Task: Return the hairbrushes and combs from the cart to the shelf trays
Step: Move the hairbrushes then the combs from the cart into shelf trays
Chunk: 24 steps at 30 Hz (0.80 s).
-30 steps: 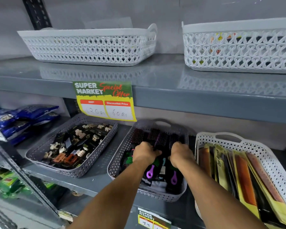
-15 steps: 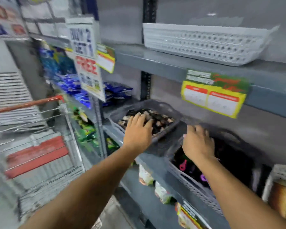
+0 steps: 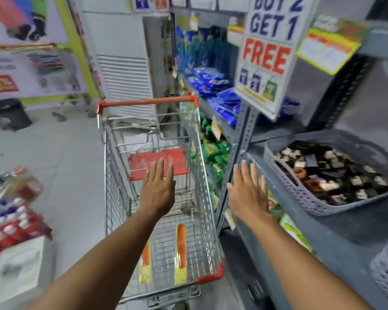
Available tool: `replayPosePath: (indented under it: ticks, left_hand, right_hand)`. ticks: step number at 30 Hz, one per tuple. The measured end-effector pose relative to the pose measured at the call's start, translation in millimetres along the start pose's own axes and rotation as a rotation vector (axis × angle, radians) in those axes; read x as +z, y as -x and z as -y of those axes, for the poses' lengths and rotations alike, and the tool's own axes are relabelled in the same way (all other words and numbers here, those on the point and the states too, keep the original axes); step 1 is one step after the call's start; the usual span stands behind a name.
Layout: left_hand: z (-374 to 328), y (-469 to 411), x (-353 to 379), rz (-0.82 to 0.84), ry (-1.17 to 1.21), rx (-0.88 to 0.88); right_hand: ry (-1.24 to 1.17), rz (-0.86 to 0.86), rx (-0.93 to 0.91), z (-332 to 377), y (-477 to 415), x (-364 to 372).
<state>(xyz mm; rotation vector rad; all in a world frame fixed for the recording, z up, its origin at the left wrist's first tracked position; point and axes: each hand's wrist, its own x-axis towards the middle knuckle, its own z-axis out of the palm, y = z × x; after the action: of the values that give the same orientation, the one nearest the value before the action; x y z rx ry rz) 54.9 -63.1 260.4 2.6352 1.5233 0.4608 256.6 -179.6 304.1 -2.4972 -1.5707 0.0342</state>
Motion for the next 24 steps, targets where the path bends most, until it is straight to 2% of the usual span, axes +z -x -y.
replayPosePath:
  ticks: [4,8,12,16,20,24]
  left_hand:
    - [55.8,12.8,46.7,0.106,0.007,-0.129]
    - [88.2,25.0,96.1,0.224,0.029,-0.223]
    - [110.2,34.9,153.9,0.376,0.058,-0.319]
    - [121.7,46.0,208.0,0.523,0.176,-0.5]
    - [131.6,64.2,237.2,0.58,0.314,-0.739]
    - [141.0,83.7,258.7,0.666,0.272,-0.886]
  right_hand:
    - [-0.002,0.104,-0.079,45.7,-22.6,64.2]
    - [0.054,0.302,-0.113,67.5,-38.0,129.2]
    - [0.242,0.242,-0.195,75.4,-42.2,182.9]
    - [0.314,0.404,-0.328,84.8,-49.2,239.9]
    - [0.17,0.598,-0.12,86.7,-40.3,288.1]
    - [0.084,0.771,0.075,85.3,-26.6,321.3]
